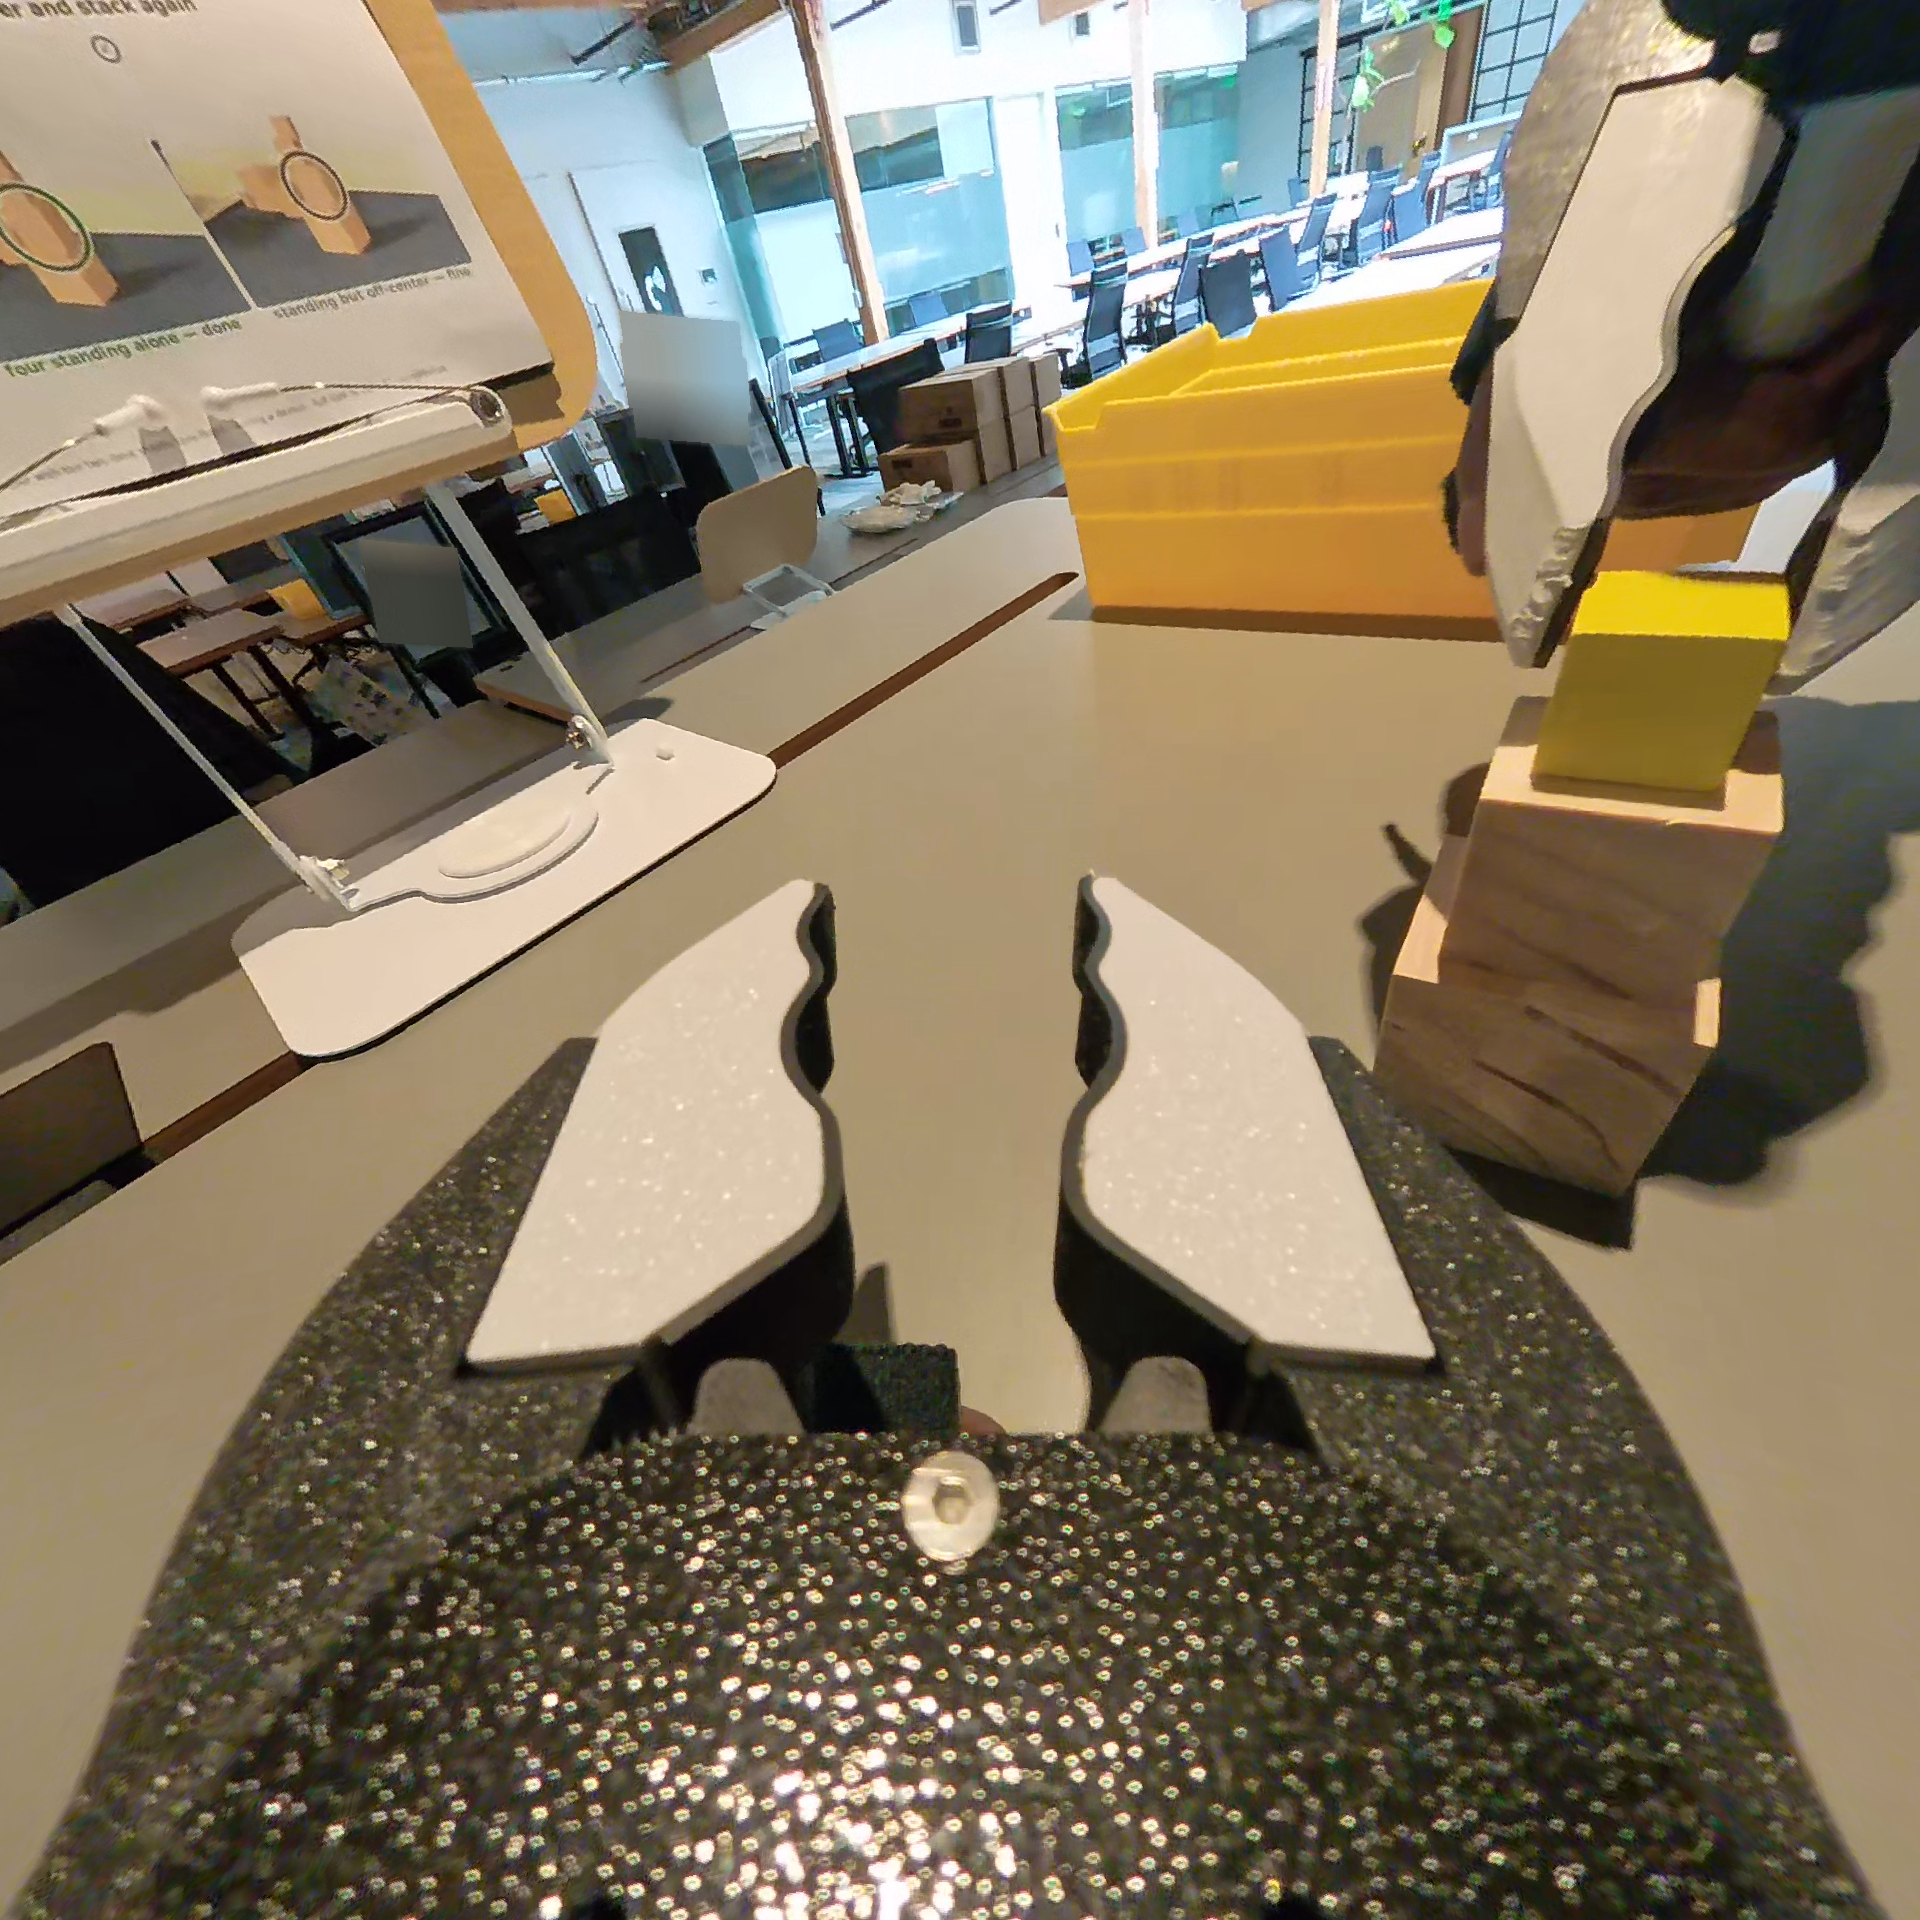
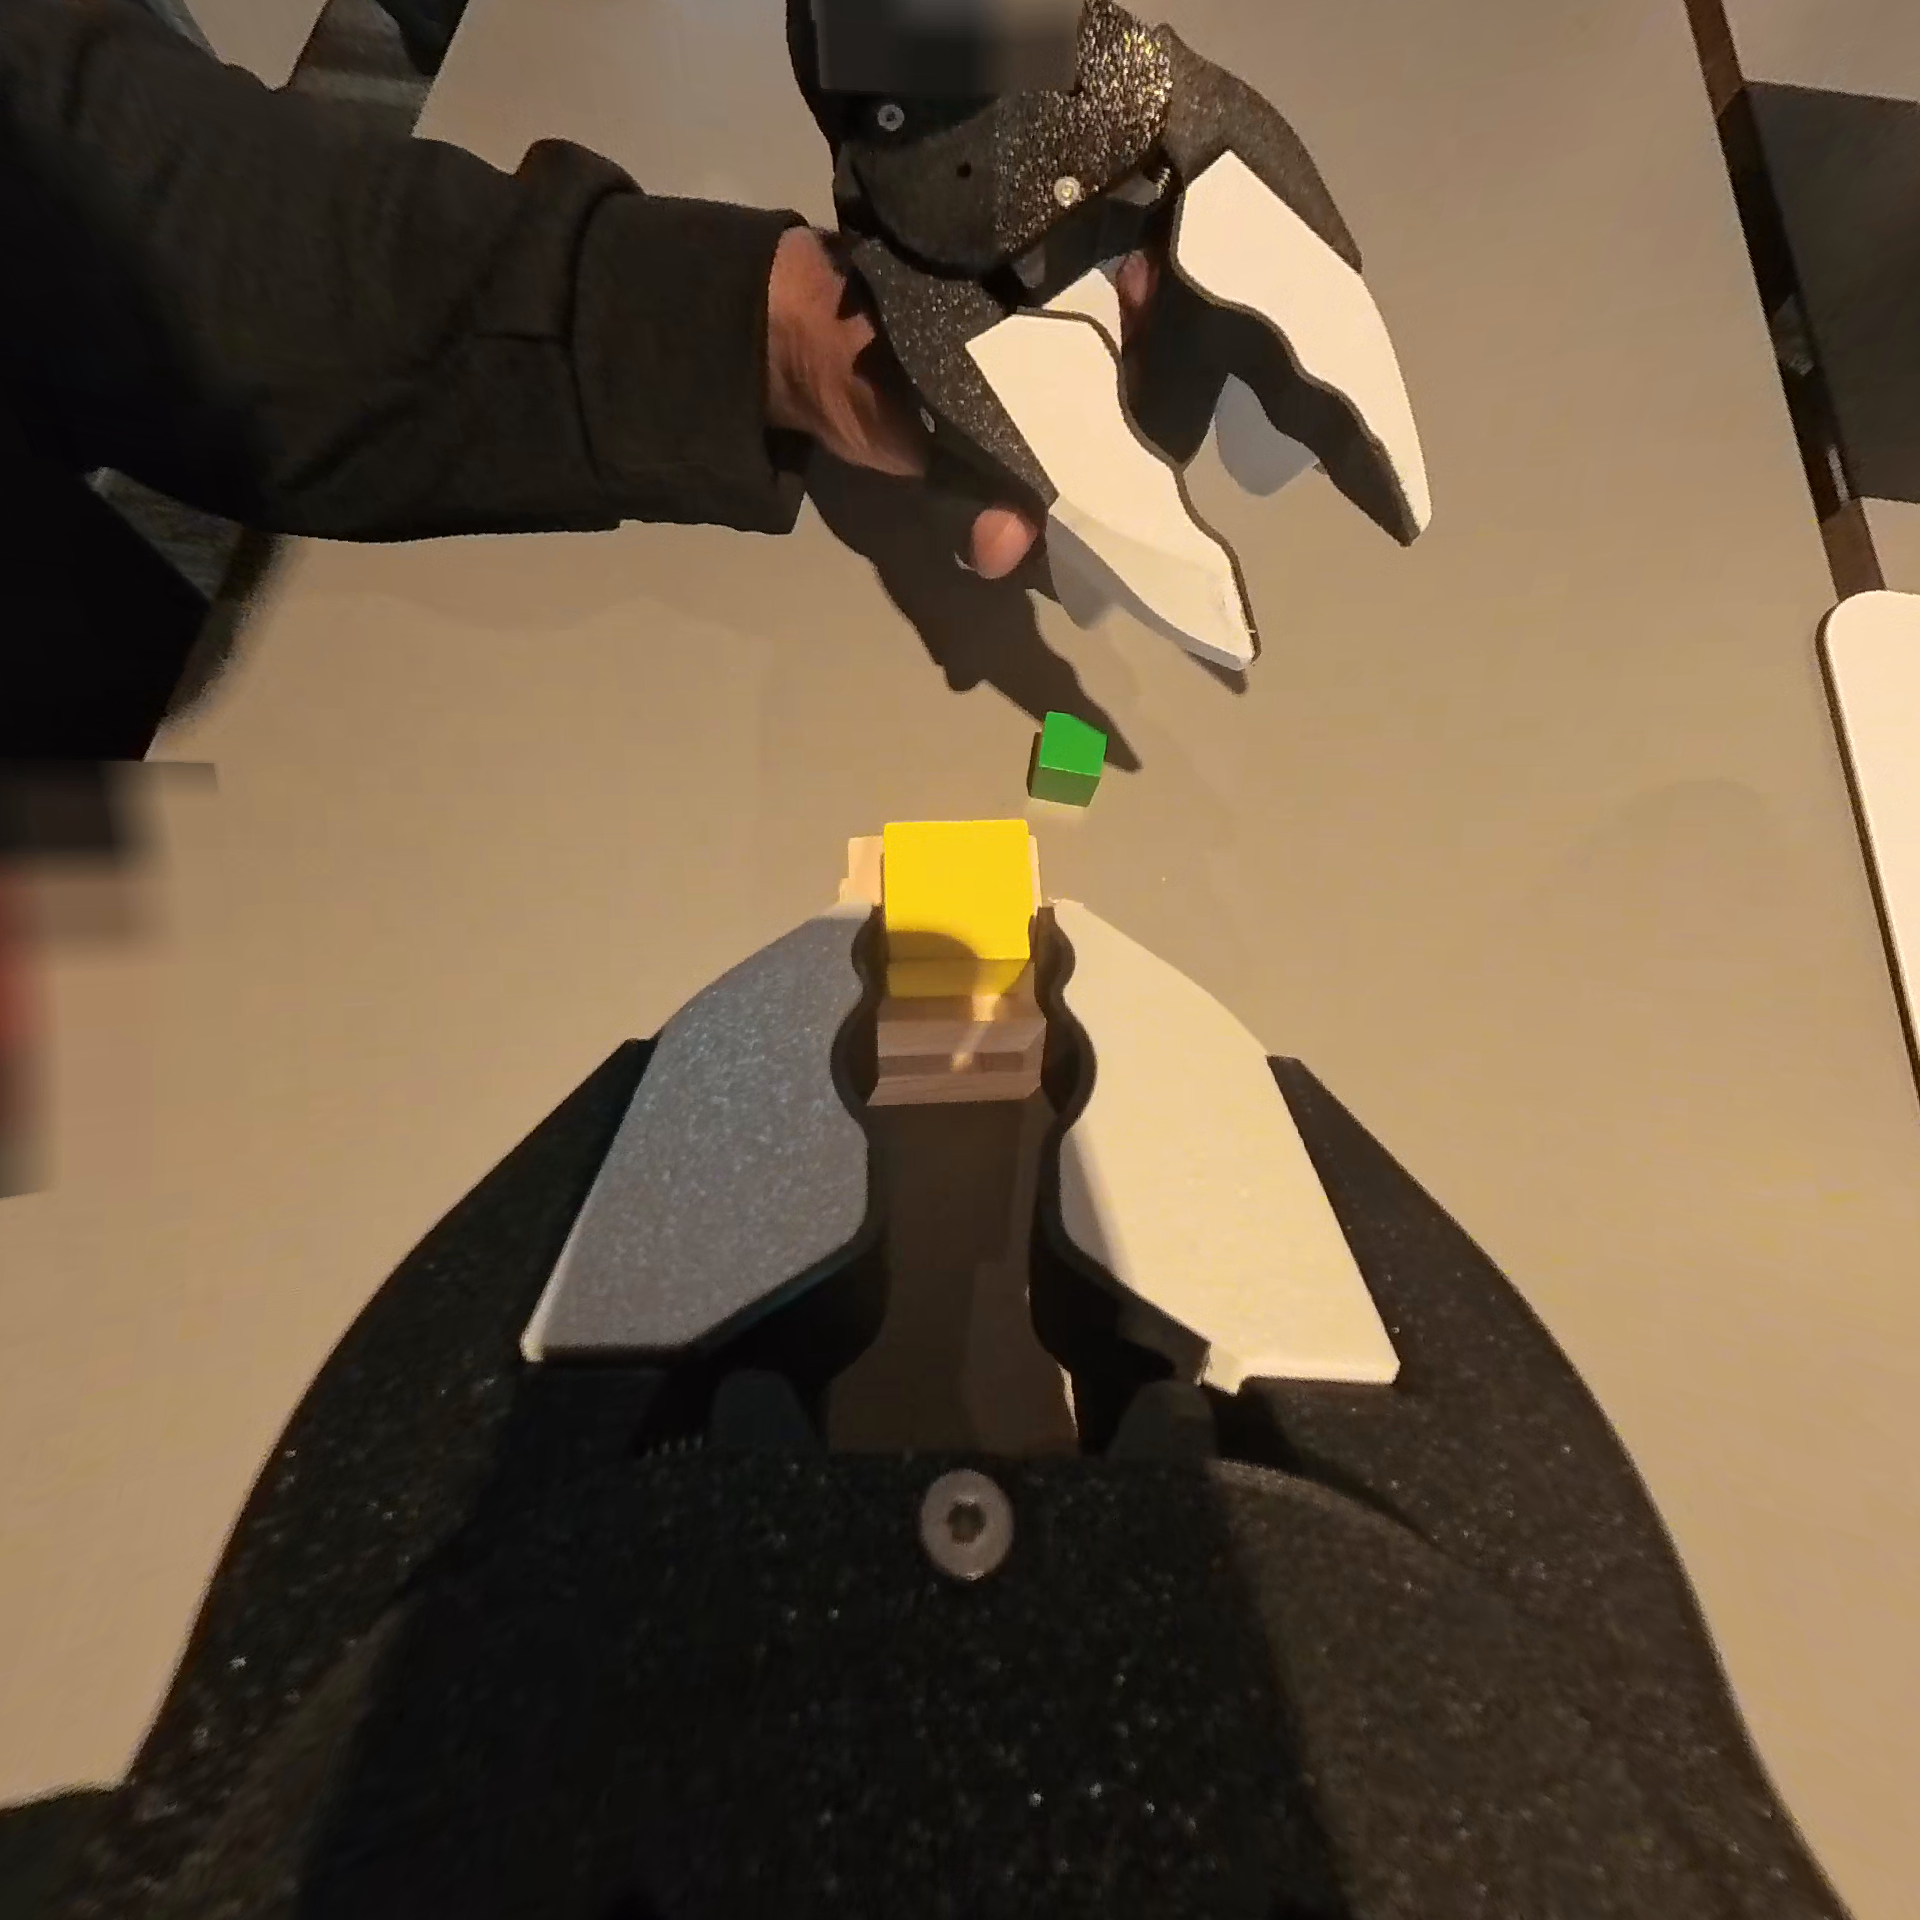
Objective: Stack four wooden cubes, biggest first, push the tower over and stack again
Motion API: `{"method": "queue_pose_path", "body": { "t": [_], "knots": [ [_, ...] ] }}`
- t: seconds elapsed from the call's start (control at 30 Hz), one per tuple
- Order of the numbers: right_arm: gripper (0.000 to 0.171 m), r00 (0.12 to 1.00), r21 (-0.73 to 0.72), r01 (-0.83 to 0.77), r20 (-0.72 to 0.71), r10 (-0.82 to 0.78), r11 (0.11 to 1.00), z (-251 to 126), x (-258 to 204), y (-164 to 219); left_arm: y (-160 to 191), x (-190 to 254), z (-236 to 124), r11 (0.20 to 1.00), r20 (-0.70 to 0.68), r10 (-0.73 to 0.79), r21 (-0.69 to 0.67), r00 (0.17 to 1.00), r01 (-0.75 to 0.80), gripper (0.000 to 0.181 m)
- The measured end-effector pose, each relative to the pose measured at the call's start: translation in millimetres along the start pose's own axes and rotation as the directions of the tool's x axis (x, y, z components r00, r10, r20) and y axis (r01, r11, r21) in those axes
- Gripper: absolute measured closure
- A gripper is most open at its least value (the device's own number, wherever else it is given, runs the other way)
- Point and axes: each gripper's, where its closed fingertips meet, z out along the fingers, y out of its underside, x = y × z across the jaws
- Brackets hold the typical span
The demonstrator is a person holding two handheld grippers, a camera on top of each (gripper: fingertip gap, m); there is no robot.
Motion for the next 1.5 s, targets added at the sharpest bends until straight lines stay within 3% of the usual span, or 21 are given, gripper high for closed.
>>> {"method": "queue_pose_path", "body": {
  "t": [0.23,0.57,0.8,0.93,1.2,1.37,1.5],
  "knots": [
    [0.142,1.000,-0.041,0.004,-0.014,-0.005,0.999,4,0,6,0,1,0,1.000,-0.002,0.002,-0.001,1.000,-0.002,0.138],
    [0.121,1.000,-0.006,0.005,0.005,-0.005,1.000,-2,-4,3,1,4,-1,1.000,-0.023,0.014,-0.008,1.000,-0.014,0.138],
    [0.116,0.995,0.225,-0.091,-0.012,0.096,0.970,-36,2,5,33,34,-20,0.976,-0.279,-0.029,-0.215,0.960,-0.034,0.131],
    [0.117,0.984,0.356,-0.176,0.032,0.176,0.918,-39,-7,24,38,38,-26,0.967,-0.318,-0.053,-0.251,0.947,-0.030,0.132],
    [0.117,0.959,0.281,-0.282,0.096,0.265,0.917,-8,-15,68,64,47,-24,0.910,-0.354,-0.021,-0.395,0.935,-0.129,0.137],
    [0.120,0.951,0.291,-0.308,0.108,0.288,0.906,-8,-12,67,78,46,-21,0.864,-0.333,0.000,-0.475,0.943,-0.167,0.148],
    [0.120,0.941,0.294,-0.337,0.127,0.312,0.895,-9,-11,67,78,50,-22,0.862,-0.352,0.034,-0.463,0.935,-0.206,0.153]
  ]
}}
